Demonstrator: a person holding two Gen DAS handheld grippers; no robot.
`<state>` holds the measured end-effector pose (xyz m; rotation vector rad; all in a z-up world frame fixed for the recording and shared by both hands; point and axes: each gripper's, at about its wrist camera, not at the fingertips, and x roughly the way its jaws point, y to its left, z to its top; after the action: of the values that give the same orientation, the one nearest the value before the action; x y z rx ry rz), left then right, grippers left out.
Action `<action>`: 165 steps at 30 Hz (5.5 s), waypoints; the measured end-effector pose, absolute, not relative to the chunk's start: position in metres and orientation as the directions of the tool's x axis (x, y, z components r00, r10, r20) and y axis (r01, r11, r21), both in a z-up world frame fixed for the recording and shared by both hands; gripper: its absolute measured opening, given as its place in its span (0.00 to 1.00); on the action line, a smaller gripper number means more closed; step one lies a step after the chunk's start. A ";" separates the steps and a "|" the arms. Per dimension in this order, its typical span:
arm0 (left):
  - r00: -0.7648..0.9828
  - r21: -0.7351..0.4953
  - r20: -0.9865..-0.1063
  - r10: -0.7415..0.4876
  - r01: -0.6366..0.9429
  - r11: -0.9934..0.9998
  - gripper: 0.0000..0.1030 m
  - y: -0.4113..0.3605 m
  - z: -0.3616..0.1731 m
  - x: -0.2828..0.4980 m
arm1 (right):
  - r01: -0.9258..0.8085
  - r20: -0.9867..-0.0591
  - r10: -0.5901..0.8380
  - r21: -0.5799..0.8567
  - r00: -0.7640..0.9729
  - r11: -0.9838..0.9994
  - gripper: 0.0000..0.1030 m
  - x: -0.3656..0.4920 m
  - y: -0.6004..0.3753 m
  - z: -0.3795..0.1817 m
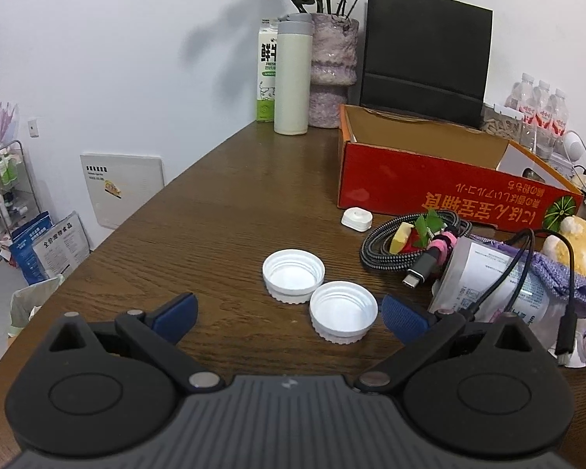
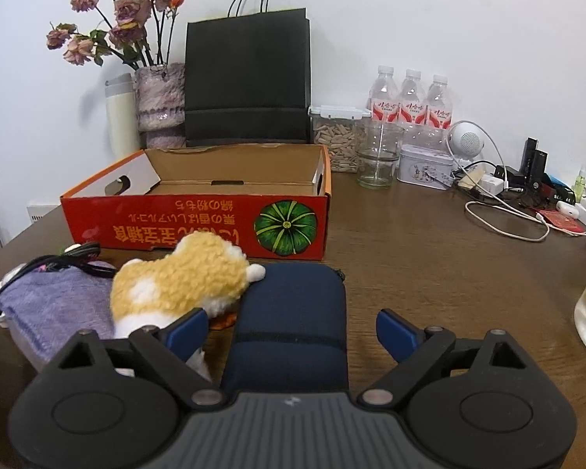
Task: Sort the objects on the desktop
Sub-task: 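Reach the left gripper to a white bottle cap while the right gripper reaches the navy case, then grasp the white cap with the left gripper while the right gripper grasps the navy case, then carry cap and case into the cardboard box and open both grippers, then grasp the second white cap with the left gripper while the right grasps the plush hamster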
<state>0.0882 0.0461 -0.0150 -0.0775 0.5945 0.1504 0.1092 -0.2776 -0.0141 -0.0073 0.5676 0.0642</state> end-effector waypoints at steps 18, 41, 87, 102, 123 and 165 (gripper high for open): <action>0.795 -0.020 -0.603 0.061 -0.091 0.996 0.63 0.027 -0.024 0.109 | -0.053 -0.624 0.107 0.105 0.774 0.993 0.84 0.139 -0.289 -0.035; 0.876 -0.081 -0.482 0.023 -0.071 0.994 0.39 0.035 0.011 0.079 | -0.078 -0.560 0.160 0.166 0.813 0.983 0.58 0.116 -0.305 -0.017; 0.832 -0.109 -0.548 -0.088 0.034 0.994 0.39 -0.075 0.029 0.346 | -0.195 -0.516 0.229 0.120 0.825 0.973 0.58 0.357 -0.268 -0.004; 0.777 -0.099 -0.623 -0.090 0.036 0.994 0.42 -0.078 0.015 0.355 | -0.188 -0.556 0.204 0.086 0.806 0.978 0.59 0.358 -0.264 -0.013; 0.910 0.010 -0.415 0.010 -0.006 1.000 1.00 -0.092 0.046 0.321 | -0.194 -0.523 0.186 0.040 0.832 0.980 0.95 0.341 -0.261 0.010; 0.964 -0.037 -0.264 0.039 -0.051 0.998 1.00 0.030 0.083 0.121 | -0.161 -0.432 0.130 -0.035 0.893 0.986 1.00 0.162 -0.258 0.028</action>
<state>0.1213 0.0296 0.0834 -0.0438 0.2658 0.0455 0.1619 -0.2579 0.0283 -0.0708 0.4430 0.1507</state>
